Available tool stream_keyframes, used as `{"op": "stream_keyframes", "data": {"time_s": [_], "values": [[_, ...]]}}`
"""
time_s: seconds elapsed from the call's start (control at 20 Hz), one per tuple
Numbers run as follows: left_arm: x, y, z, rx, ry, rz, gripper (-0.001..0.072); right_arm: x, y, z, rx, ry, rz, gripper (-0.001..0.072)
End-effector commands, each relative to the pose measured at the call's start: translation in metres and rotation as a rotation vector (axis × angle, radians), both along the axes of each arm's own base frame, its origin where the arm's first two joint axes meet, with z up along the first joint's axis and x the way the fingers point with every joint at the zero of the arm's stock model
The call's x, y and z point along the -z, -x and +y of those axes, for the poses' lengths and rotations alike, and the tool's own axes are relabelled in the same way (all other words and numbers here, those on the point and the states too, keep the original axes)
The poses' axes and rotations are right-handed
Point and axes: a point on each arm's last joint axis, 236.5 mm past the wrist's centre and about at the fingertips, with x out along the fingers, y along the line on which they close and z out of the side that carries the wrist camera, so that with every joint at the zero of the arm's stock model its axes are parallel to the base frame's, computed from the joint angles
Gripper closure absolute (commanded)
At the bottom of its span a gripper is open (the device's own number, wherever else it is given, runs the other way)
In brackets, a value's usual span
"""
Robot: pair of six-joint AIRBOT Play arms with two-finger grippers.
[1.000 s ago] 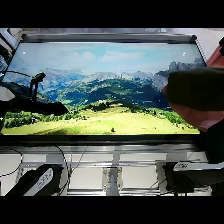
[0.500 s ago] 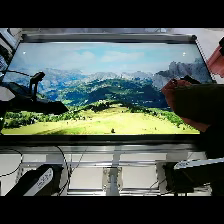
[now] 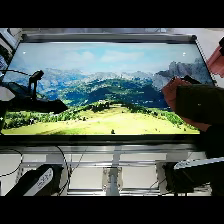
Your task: Fold the clothes and pants, and hang the long-sleeved shirts on hangers.
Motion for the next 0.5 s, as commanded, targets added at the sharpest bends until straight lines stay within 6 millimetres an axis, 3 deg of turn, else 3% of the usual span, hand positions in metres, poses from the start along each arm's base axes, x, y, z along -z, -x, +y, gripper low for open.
{"op": "stream_keyframes", "data": {"time_s": [0.0, 0.05, 0.15, 0.2, 0.3, 0.35, 0.45], "values": [[0.004, -0.001, 0.008, -0.005, -0.035, -0.003, 0.0172, -0.065, -0.007, -0.024, 0.022, 0.192, -0.107, 0.0294], [0.004, -0.001, 0.008, -0.005, -0.035, -0.003, 0.0172, -0.076, -0.008, -0.024, 0.023, 0.215, -0.13, 0.0212], [0.004, -0.001, 0.008, -0.005, -0.035, -0.003, 0.0173, -0.089, -0.015, -0.011, 0.006, 0.196, -0.188, 0.0219], [0.004, -0.001, 0.008, -0.005, -0.035, -0.003, 0.0173, -0.093, -0.024, 0.002, -0.017, 0.154, -0.232, 0.0278], [0.004, -0.001, 0.008, -0.005, -0.035, -0.003, 0.0172, -0.101, -0.046, 0.04, -0.093, 0.06, -0.314, 0.0592], [0.003, -0.001, 0.007, -0.005, -0.033, -0.003, 0.0173, -0.105, -0.057, 0.063, -0.142, 0.027, -0.337, 0.067], [0.003, -0.001, 0.007, -0.005, -0.032, -0.003, 0.0172, -0.111, -0.083, 0.116, -0.257, -0.034, -0.368, 0.0696]]}}
